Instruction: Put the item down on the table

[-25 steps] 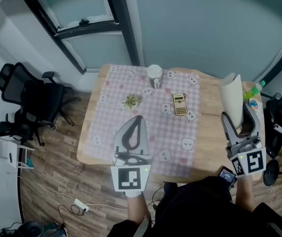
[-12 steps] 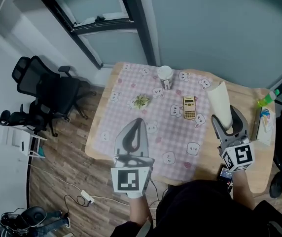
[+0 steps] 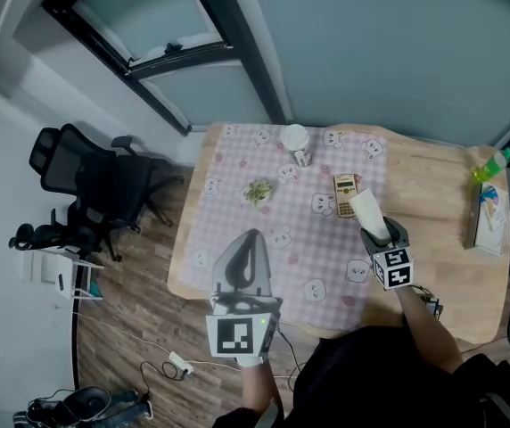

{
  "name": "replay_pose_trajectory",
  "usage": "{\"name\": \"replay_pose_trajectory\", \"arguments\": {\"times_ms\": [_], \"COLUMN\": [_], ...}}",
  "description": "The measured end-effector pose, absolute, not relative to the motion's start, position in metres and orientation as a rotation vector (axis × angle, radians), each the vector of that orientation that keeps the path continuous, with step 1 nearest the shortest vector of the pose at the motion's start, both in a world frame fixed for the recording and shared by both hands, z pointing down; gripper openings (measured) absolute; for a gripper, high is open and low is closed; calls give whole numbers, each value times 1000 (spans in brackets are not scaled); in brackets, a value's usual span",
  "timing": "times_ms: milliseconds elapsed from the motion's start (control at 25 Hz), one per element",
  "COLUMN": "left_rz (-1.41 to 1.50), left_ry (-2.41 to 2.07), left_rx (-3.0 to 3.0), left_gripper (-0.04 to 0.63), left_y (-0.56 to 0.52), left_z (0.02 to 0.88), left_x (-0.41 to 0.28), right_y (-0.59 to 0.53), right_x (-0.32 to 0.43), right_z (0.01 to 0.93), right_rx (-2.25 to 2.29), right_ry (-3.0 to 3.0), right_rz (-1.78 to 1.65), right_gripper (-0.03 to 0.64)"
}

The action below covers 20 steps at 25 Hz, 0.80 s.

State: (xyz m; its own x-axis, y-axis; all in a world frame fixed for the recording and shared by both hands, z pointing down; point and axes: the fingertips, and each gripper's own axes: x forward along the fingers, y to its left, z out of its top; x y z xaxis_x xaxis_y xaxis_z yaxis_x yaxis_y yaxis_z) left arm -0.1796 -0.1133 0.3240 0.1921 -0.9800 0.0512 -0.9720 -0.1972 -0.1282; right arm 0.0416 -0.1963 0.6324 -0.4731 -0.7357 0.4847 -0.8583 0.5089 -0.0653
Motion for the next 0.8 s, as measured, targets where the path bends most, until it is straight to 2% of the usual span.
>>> {"name": "replay_pose_trajectory", "arguments": {"times_ms": [280,800], "left_rz": [-213,-289], "left_ry": [1944,1920], "left_rx": [-2372,-2382], "left_gripper": [-5,-5], "left_y": [-113,-110], "left_z": [327,324], "left_x": [-178,-179], "right_y": [-186,-174], "right_x": [31,17], "right_z": [725,761], "right_rx": [1249,1188], "right_ry": [-2201,-2125], "right_rz": [484,441], "right_gripper": [296,296]}}
